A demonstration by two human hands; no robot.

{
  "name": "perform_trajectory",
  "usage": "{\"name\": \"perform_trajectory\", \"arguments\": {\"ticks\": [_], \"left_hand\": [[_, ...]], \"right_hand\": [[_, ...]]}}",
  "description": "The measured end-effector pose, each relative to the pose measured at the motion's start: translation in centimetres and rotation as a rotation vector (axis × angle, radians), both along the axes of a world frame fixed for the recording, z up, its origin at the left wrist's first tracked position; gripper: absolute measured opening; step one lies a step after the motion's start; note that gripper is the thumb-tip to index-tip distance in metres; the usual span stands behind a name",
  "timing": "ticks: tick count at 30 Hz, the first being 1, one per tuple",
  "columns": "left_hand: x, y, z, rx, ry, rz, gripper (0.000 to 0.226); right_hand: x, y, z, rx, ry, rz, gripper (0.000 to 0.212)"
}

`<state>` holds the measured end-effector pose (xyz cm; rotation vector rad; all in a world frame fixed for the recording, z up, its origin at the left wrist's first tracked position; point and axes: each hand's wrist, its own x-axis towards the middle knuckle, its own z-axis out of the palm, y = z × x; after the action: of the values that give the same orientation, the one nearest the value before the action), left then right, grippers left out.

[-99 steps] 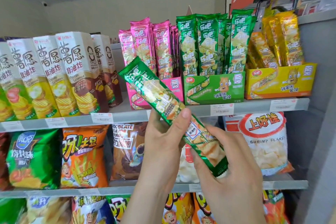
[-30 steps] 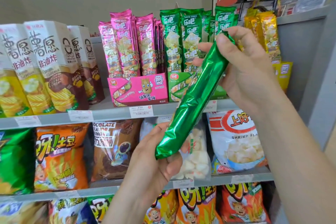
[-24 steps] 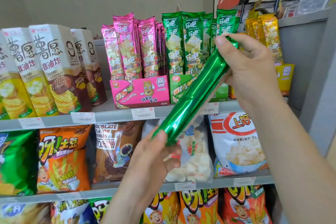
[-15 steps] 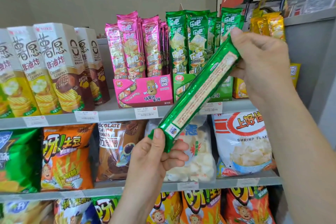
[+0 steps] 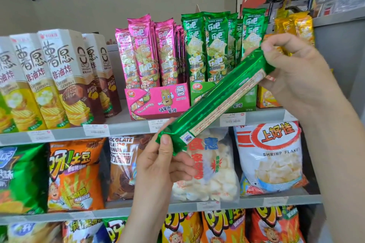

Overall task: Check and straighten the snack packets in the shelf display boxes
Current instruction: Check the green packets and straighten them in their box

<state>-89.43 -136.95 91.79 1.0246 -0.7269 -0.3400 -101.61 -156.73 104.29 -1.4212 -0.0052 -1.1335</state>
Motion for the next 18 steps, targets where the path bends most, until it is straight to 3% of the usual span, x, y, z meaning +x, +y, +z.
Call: {"name": "perform_trajectory", "arguments": {"ticks": [3,6,9,11,13,15,18], "left_hand": [[0.9,0.3,2.1,-0.126,0.155,-0.129,0.057],[1.5,0.1,4.8,-0.209,0.102,-0.123,0.042],[2.3,-0.4,8.3,-0.205,-0.146,0.066,0.012],[2.8,-0.9,10.9,-0.175,-0.32,0.112,0.015],[3.0,-1.6,13.4,-0.188,-0.465,0.145,0.015],[3.0,-2.6,15.8,-0.205,-0.589,0.167,0.026],[2.5,-4.1,19.3,-0.215,-0.739,0.035,0.048]], "right_hand": [[-0.7,-1.1,-0.9,0.037,0.007,0.116,0.006],[-1.3,-1.8,-2.0,0.037,0.033,0.255,0.008],[-2.1,-2.2,-2.3,0.057,0.09,0.423,0.014],[-2.4,-2.3,-2.3,0.05,0.125,0.402,0.019],[-2.6,-2.6,-2.4,-0.004,0.164,0.34,0.008],[-2.7,-2.5,-2.3,-0.054,0.175,0.338,0.027],[-2.3,-2.0,-2.3,-0.144,0.2,0.205,0.053]]}}
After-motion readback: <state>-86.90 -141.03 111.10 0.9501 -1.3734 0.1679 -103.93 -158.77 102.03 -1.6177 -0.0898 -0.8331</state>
